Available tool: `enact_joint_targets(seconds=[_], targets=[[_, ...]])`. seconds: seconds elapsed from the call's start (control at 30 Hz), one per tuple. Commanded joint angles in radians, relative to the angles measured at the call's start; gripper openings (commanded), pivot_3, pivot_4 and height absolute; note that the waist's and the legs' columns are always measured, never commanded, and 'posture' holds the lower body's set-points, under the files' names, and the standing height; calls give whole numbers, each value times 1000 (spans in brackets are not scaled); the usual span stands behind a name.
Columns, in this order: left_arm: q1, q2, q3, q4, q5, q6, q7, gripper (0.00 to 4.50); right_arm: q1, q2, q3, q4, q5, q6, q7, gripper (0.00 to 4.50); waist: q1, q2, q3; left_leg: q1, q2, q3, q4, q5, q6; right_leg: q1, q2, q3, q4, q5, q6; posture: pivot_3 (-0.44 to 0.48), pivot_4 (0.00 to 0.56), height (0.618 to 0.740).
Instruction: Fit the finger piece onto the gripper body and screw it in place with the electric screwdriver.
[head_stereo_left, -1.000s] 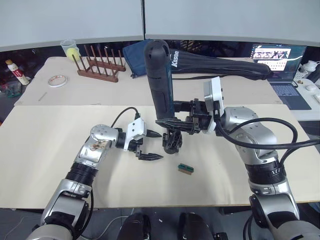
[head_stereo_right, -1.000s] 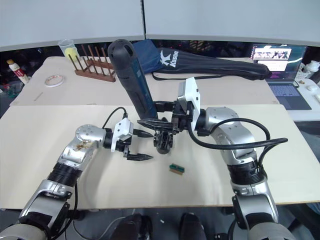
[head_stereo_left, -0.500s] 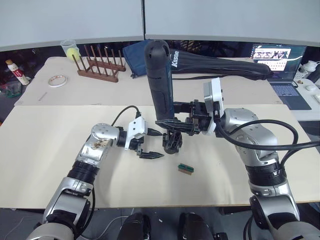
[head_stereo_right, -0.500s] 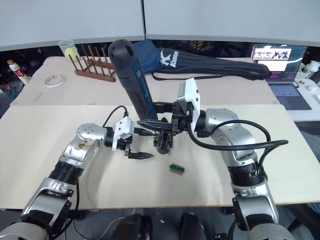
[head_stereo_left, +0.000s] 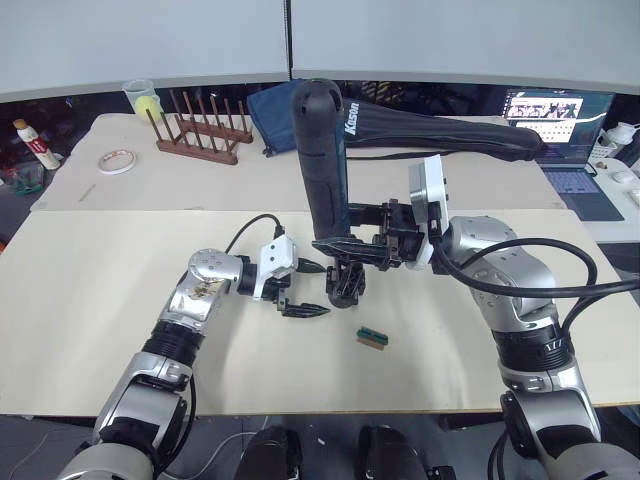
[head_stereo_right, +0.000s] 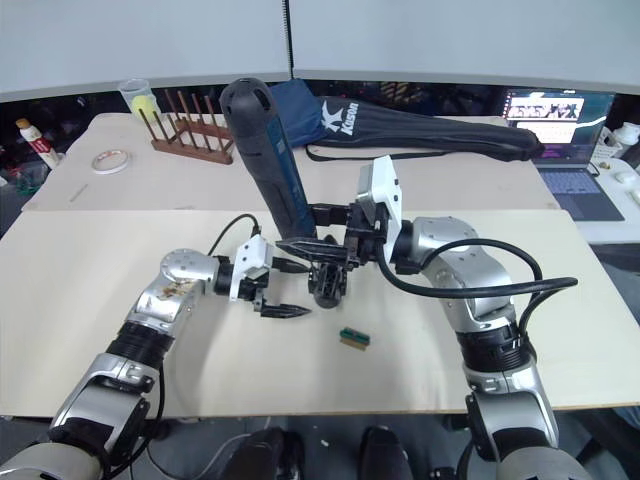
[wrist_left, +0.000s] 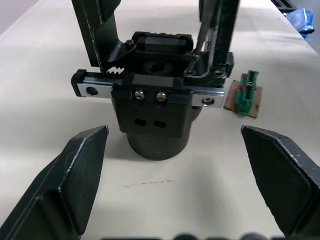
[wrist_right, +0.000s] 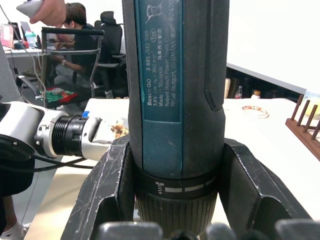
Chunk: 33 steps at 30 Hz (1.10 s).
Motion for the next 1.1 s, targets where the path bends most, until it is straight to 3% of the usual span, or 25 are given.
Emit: enact_joint_targets(seconds=[0.03,0.43,0.53,0.63,1.1], targets=[[-40,-29,-7,49,18,-51,20,4500,8,-18,-9,7,-6,12,2,1913,0,0,0,0,0,0,0,0,0,0,0,0,0,0,0,0,150,740],[-93,-131,-8,236,52,-144,46,4500,24,-34,-12,-14,-3,20,-8,1913,3,0,0,0,0,-1,0,-1,1,0,0,0,0,0,0,0,150,740],[-112,-147,-3,284,53,-165,54,3665,29,-38,-14,-16,-1,24,-9,1913,3,0,0,0,0,-1,0,-1,1,0,-1,0,0,0,0,0,150,740],[-124,-156,-2,323,61,-187,54,2283,36,-41,-14,-17,0,29,-10,1913,5,0,0,0,0,-1,0,-1,1,0,-1,-1,0,0,0,0,150,740],[-140,-148,3,368,77,-223,46,2280,26,-31,-2,40,27,111,-23,1913,4,-1,0,0,0,-2,1,-2,3,1,-2,-1,0,0,0,0,150,740]])
